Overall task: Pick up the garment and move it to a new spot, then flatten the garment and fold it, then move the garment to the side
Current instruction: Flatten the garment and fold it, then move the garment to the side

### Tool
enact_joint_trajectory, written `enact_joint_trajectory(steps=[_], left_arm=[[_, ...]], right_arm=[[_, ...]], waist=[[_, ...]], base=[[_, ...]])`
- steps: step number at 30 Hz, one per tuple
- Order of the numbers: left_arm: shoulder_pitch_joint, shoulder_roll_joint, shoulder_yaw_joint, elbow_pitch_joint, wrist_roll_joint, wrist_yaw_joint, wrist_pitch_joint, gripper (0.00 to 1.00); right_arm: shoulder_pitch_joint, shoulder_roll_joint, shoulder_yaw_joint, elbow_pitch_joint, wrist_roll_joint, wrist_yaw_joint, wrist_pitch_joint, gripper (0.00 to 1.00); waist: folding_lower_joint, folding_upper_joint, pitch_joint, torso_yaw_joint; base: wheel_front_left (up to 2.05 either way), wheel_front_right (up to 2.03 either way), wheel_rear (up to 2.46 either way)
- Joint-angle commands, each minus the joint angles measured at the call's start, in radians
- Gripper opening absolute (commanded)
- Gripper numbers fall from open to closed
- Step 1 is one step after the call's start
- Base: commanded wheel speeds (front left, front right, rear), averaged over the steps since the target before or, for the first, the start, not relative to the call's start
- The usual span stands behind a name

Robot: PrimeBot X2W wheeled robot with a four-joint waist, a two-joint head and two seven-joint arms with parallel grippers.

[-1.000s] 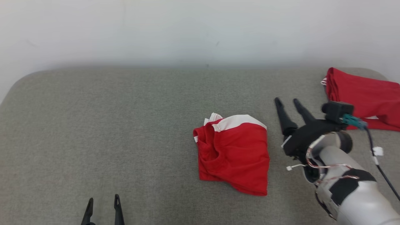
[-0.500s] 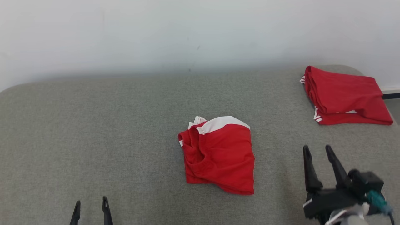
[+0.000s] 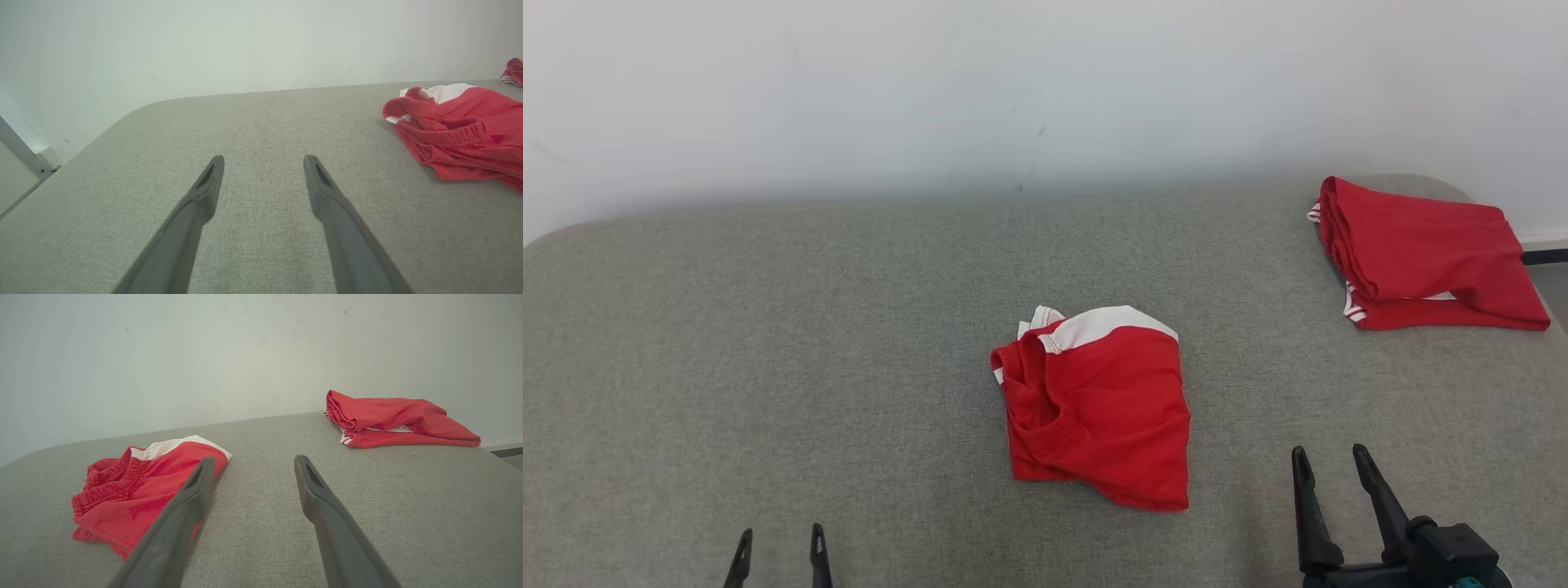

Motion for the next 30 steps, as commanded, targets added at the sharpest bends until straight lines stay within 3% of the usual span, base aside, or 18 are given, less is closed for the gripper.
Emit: enact_joint_trajectory(steps=[1, 9, 30], left_arm=[[0.016, 0.003, -0.006, -0.001, 0.018, -0.002, -0.003, 1.0], [0.028, 0.029, -0.035, -0.017, 0.03, 0.01, -0.003, 1.0], [0.029, 0.014, -0.007, -0.021, 0.005, 0.013, -0.003, 1.0]], right_arm=[[0.012, 0.005, -0.003, 0.0, -0.011, -0.002, -0.004, 1.0], [-0.003, 0.009, 0.026, -0.007, -0.033, -0.002, -0.004, 1.0], [-0.001, 0.009, 0.092, 0.01, -0.024, -0.002, -0.004, 1.0]], waist=[[0.0, 0.0, 0.0, 0.003], [0.0, 0.0, 0.003, 0.009], [0.0, 0.0, 0.0, 0.022]], base=[[0.0, 0.0, 0.0], [0.0, 0.0, 0.0], [0.0, 0.0, 0.0]])
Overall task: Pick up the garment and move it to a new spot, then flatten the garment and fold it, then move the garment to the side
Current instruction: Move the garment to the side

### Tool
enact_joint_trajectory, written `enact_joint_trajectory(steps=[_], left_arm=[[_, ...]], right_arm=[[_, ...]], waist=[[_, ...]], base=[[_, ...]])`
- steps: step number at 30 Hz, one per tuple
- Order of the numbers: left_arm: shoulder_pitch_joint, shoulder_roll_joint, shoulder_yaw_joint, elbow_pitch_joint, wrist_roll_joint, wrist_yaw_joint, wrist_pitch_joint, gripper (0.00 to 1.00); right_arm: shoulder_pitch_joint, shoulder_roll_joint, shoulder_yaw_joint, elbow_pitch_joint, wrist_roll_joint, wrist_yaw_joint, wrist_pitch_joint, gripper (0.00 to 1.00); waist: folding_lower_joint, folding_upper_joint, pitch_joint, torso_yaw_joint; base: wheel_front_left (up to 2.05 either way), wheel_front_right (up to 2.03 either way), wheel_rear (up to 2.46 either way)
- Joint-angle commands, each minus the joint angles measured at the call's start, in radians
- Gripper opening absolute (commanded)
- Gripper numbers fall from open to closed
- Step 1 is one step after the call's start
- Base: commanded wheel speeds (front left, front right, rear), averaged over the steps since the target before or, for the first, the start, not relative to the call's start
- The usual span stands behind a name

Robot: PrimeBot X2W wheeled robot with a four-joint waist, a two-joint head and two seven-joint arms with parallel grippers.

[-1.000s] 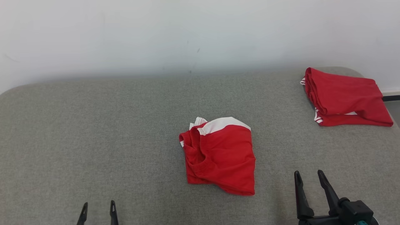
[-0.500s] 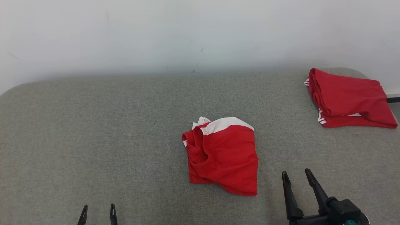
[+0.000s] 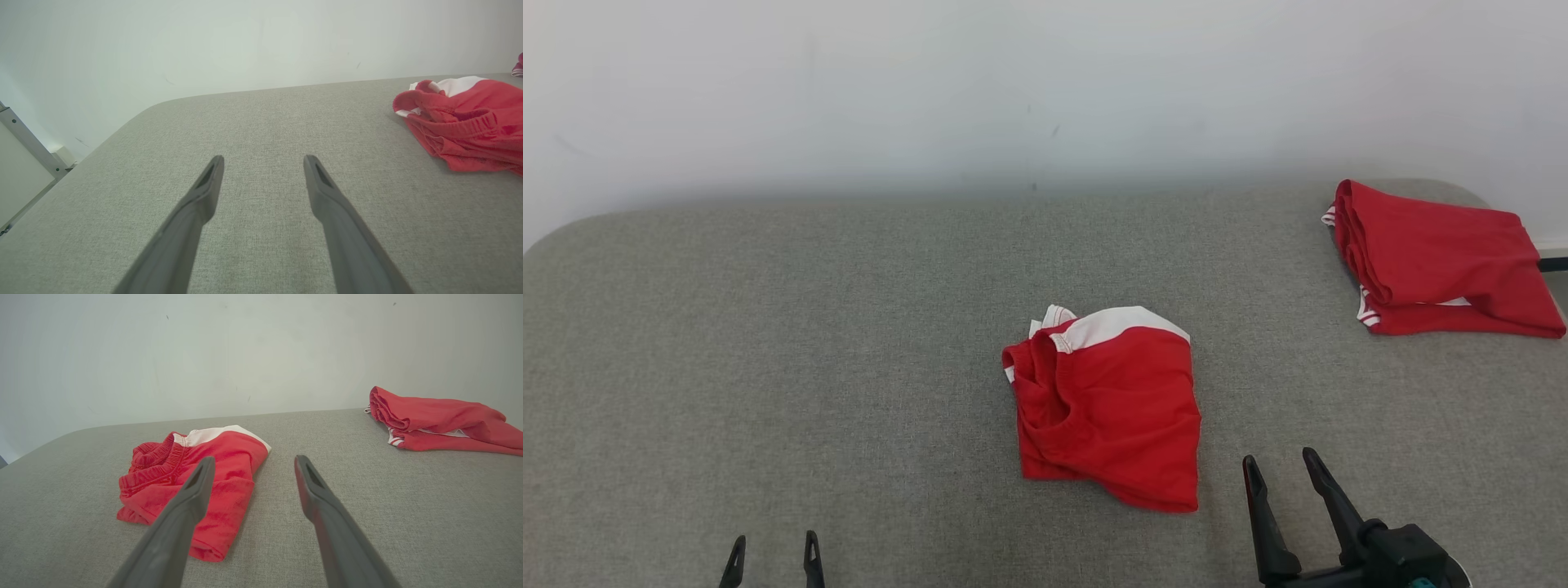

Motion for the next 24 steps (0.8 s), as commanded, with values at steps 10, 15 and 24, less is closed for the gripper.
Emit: enact_joint_trajectory(steps=[10, 15, 24], left_arm=[[0.005, -0.005, 0.007, -0.002, -0.005, -0.001, -0.003, 1.0], [0.007, -0.007, 0.011, -0.001, -0.008, -0.001, -0.003, 1.0], [-0.013, -0.011, 0.014, 0.007, -0.011, -0.009, -0.003, 1.0]], right_arm=[[0.002, 0.003, 0.001, 0.005, 0.002, -0.002, -0.004, 1.0], [0.006, 0.003, -0.002, 0.017, 0.003, -0.002, -0.004, 1.0], [-0.137, -0.049, 0.054, 0.109, 0.037, -0.002, -0.004, 1.0]], waist=[[0.0, 0.0, -0.001, 0.001], [0.0, 0.0, -0.002, 0.001], [0.0, 0.0, 0.012, 0.007]], base=[[0.0, 0.0, 0.0], [0.0, 0.0, 0.0], [0.0, 0.0, 0.0]])
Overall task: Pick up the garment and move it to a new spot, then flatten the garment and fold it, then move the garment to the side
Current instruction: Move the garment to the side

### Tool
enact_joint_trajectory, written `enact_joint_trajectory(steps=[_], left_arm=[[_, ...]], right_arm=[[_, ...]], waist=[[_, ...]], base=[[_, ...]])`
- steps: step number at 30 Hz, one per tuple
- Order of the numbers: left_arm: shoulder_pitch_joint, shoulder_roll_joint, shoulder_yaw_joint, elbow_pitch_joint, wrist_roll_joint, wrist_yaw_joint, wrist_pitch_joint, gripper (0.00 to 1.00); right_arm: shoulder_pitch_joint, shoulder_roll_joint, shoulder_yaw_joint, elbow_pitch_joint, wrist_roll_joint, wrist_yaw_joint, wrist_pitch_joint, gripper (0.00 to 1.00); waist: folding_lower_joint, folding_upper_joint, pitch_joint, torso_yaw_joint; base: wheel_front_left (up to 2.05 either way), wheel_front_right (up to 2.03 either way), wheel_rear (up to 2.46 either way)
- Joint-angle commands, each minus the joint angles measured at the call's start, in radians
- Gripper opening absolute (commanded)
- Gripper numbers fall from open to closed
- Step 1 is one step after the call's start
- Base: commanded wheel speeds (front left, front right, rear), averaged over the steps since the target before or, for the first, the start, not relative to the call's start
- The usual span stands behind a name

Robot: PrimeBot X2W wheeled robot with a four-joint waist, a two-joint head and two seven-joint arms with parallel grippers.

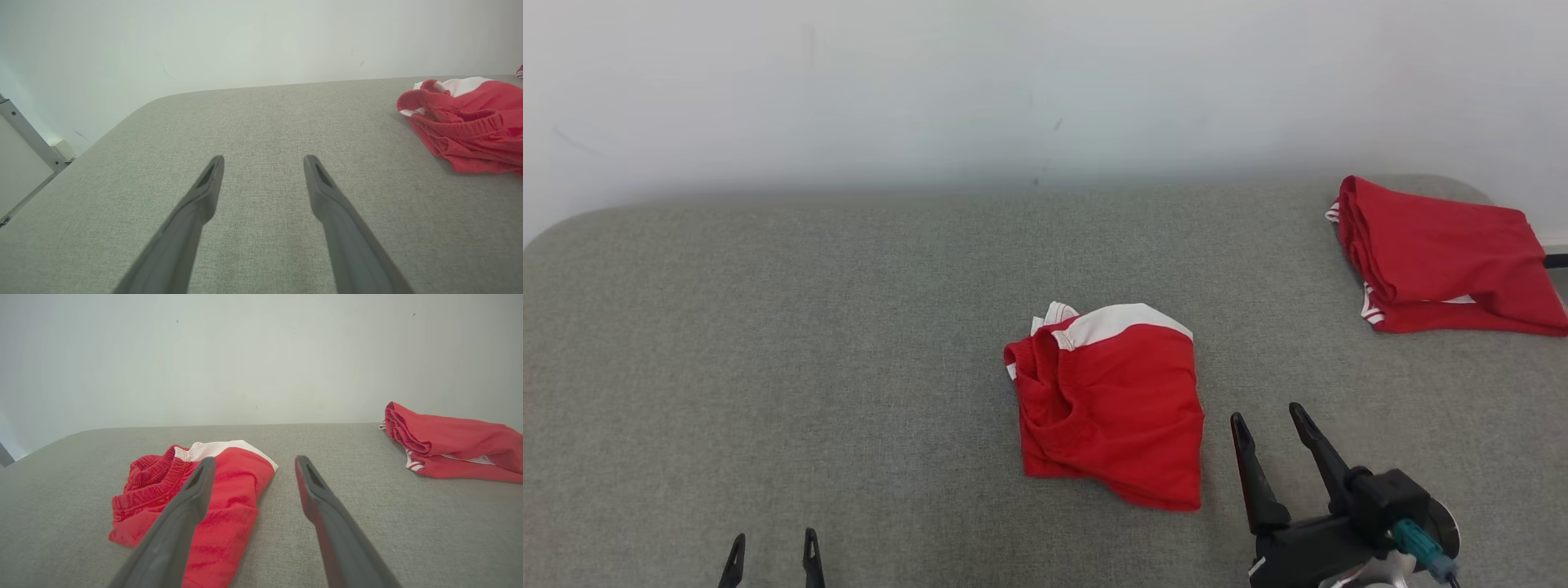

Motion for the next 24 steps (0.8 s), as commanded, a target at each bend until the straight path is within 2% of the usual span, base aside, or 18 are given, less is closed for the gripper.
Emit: enact_joint_trajectory(steps=[1, 8, 17, 20, 24], left_arm=[[-0.009, -0.003, -0.001, 0.001, -0.001, -0.003, -0.003, 1.0], [-0.041, -0.006, -0.016, 0.0, -0.004, -0.012, -0.003, 1.0], [-0.088, -0.009, -0.045, 0.002, -0.013, -0.008, -0.003, 1.0], [-0.089, -0.009, -0.05, 0.004, -0.016, -0.003, -0.003, 1.0], [-0.088, -0.009, -0.053, -0.002, -0.026, 0.004, -0.003, 1.0]], right_arm=[[-0.019, -0.011, 0.009, 0.024, 0.013, -0.002, -0.003, 1.0], [-0.234, -0.047, 0.051, 0.319, 0.067, -0.002, -0.002, 1.0], [-0.439, -0.043, 0.138, 0.677, 0.154, -0.002, -0.002, 1.0], [-0.475, -0.031, 0.129, 0.777, 0.207, -0.002, -0.002, 1.0], [-0.49, -0.006, 0.163, 0.823, 0.272, -0.002, -0.001, 1.0]], waist=[[0.0, 0.0, 0.005, 0.006], [0.0, 0.0, 0.049, 0.052], [0.0, 0.0, 0.104, 0.122], [0.0, 0.0, 0.108, 0.135], [0.0, 0.0, 0.108, 0.139]], base=[[0.0, 0.0, 0.0], [0.0, 0.0, 0.0], [0.0, 0.0, 0.0], [0.0, 0.0, 0.0], [0.0, 0.0, 0.0]])
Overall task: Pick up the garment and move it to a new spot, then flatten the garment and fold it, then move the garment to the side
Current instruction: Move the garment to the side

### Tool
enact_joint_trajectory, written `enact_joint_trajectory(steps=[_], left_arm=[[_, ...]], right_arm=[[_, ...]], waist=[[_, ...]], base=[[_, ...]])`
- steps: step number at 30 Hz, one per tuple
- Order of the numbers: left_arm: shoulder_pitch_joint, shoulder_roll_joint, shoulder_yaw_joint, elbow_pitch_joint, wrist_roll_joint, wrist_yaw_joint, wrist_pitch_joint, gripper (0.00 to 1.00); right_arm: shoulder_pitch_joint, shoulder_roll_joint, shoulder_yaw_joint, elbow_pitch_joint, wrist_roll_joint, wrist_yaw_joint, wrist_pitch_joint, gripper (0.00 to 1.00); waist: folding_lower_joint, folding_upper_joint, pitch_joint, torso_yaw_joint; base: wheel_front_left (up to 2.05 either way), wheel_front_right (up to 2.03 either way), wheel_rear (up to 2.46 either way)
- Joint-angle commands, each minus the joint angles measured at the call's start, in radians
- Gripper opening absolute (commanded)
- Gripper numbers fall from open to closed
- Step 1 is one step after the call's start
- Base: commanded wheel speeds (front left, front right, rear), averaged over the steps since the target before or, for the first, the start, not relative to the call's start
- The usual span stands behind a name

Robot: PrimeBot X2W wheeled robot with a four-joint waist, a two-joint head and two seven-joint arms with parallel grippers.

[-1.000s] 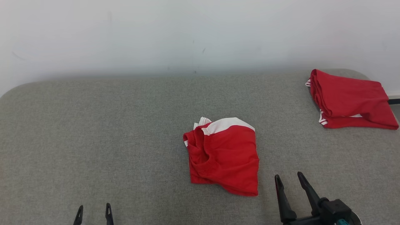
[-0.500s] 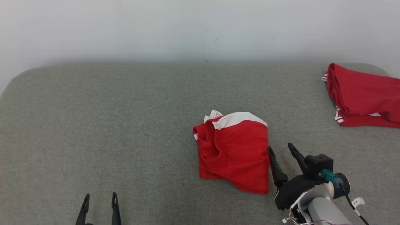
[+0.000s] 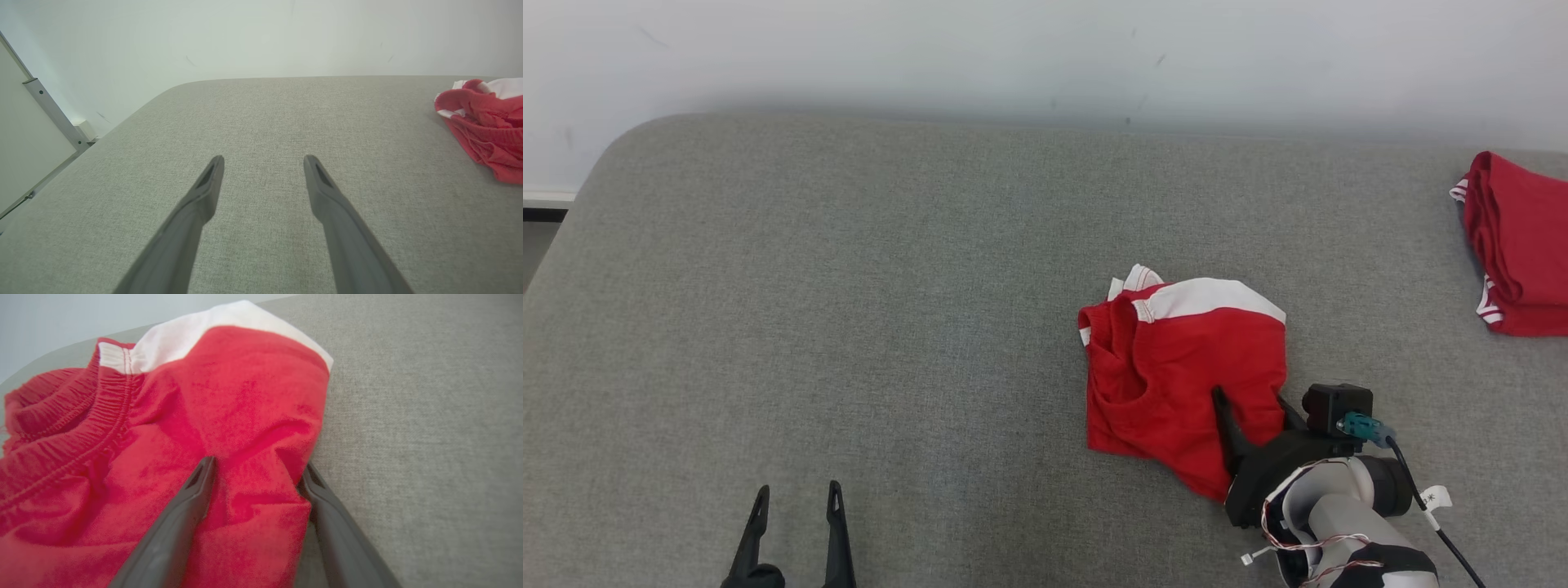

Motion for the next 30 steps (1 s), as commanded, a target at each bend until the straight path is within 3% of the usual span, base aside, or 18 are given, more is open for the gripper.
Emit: enact_joint_trajectory(steps=[1, 2, 3, 15, 30], left_arm=[[-0.003, -0.002, 0.0, -0.003, -0.003, 0.003, -0.003, 1.0], [-0.003, -0.002, 0.001, -0.003, -0.005, 0.004, -0.003, 1.0], [-0.003, -0.002, 0.0, -0.002, -0.007, 0.005, -0.003, 1.0], [-0.03, -0.002, 0.002, -0.027, -0.016, 0.0, -0.003, 1.0], [-0.17, 0.005, -0.014, -0.143, 0.038, -0.043, -0.003, 1.0]], right_arm=[[0.006, 0.013, 0.016, 0.003, 0.019, -0.002, 0.003, 0.66], [0.004, 0.01, 0.027, 0.003, 0.031, -0.002, 0.003, 0.44], [0.001, 0.008, 0.039, 0.005, 0.043, -0.002, 0.003, 0.0], [-0.145, -0.13, 0.273, 0.021, 0.043, -0.002, 0.016, 0.0], [-0.53, -0.387, 0.616, -0.059, 0.072, -0.002, 0.111, 0.0]], waist=[[-0.0001, 0.0, 0.002, 0.001], [-0.0001, 0.0, 0.002, 0.0], [-0.0001, 0.0, 0.002, -0.001], [-0.0001, 0.0, 0.049, -0.039], [-0.0001, 0.0, 0.263, -0.166]], base=[[0.0, 0.0, 0.0], [0.0, 0.0, 0.0], [0.0, 0.0, 0.0], [0.0, 0.0, 0.0], [0.0, 0.0, 0.0]])
